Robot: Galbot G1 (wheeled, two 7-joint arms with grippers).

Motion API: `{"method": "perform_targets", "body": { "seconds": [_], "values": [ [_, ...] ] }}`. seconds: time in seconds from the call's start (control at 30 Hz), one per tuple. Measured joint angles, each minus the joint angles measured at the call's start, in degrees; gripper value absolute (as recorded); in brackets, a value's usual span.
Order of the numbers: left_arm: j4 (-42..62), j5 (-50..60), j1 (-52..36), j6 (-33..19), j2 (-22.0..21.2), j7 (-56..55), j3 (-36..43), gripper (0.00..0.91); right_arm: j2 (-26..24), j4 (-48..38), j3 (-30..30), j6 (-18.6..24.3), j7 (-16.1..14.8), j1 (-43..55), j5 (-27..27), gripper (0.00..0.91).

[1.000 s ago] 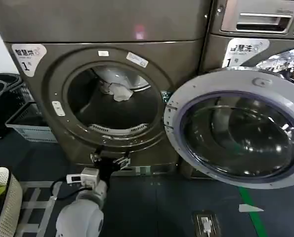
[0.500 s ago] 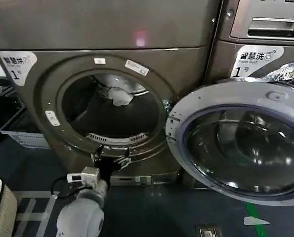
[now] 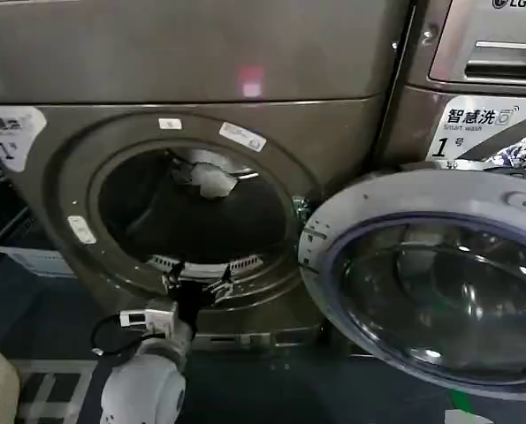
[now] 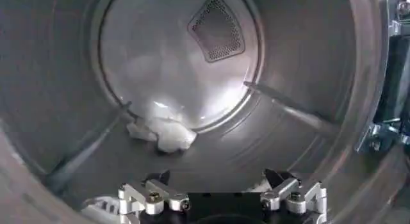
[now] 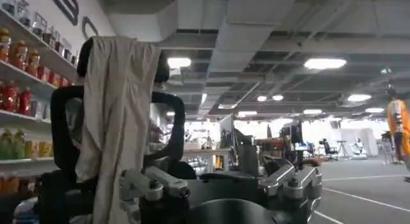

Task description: Grasp the clothes from the dryer.

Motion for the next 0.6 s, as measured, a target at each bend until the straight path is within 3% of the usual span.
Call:
{"method": "perform_targets", "body": {
  "seconds": [0.6],
  "values": [
    [0.61,-0.08,0.00,0.00,-0.22,-0.04,0.00,0.907,0.14,-0.20,-0.21,0.18,0.00,0.25,-0.12,0.907]
  ]
}}
